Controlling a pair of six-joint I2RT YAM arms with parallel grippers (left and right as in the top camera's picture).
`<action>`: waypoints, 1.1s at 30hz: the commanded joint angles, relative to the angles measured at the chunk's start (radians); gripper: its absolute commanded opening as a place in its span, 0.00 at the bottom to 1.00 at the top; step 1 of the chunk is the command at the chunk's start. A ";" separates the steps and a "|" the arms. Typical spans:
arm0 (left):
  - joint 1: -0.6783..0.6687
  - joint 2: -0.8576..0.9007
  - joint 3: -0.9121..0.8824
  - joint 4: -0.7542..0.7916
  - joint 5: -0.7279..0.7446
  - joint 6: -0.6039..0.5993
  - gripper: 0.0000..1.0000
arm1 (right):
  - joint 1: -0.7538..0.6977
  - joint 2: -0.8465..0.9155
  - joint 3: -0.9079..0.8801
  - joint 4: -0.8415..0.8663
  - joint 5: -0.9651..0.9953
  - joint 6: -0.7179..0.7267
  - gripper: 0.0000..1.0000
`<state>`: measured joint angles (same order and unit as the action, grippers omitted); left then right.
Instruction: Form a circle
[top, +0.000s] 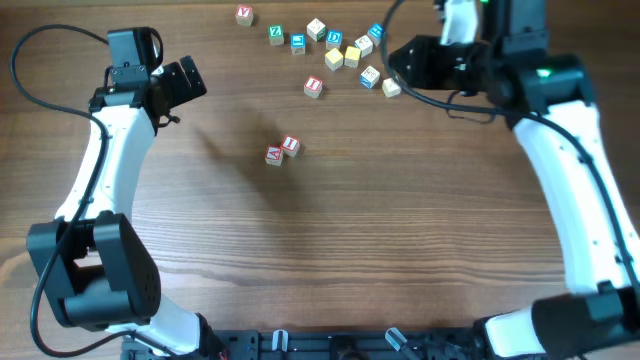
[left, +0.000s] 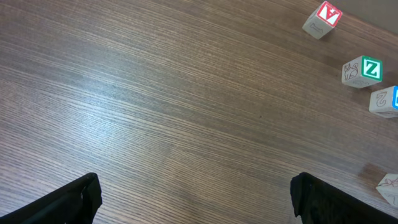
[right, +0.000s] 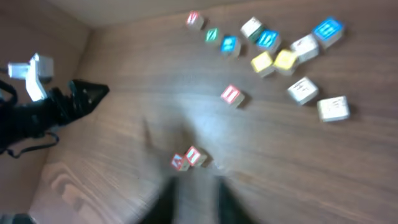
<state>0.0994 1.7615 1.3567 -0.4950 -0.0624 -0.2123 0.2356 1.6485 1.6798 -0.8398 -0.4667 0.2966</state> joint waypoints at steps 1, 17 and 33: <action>0.002 -0.009 0.005 0.000 0.001 -0.009 1.00 | 0.105 0.105 0.013 -0.003 0.029 0.021 0.04; 0.002 -0.009 0.005 0.000 0.001 -0.009 1.00 | 0.491 0.452 0.013 0.016 0.354 0.285 0.04; 0.002 -0.009 0.005 0.000 0.001 -0.009 1.00 | 0.590 0.523 -0.024 0.114 0.539 0.335 0.04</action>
<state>0.0994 1.7615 1.3567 -0.4950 -0.0624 -0.2123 0.8188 2.1452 1.6794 -0.7486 0.0376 0.6132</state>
